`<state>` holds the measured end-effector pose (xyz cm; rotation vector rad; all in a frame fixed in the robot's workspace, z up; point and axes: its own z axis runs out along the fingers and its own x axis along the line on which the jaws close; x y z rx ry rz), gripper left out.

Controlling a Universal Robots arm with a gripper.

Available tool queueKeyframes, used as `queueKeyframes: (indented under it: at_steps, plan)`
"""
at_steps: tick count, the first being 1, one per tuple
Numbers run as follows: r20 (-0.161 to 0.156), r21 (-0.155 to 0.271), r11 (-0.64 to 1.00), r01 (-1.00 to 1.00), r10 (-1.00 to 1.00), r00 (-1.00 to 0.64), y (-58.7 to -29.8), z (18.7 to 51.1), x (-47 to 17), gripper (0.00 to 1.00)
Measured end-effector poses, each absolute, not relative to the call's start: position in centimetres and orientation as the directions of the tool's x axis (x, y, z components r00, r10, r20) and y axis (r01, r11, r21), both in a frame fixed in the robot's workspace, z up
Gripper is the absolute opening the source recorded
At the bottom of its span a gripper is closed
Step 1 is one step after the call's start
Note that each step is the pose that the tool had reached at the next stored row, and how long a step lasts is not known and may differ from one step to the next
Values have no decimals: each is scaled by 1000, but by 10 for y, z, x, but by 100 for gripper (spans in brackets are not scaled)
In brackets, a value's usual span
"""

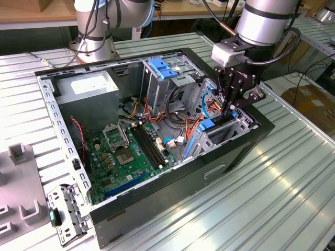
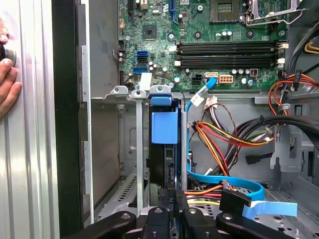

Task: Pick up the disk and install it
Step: 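Insert the first disk wire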

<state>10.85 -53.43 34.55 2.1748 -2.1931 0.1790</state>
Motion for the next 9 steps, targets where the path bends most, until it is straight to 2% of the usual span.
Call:
queueKeyframes:
  at_steps: [9]
  plan:
    - [115, -48, 6, -999, -993, -11, -534, 346, 109, 17]
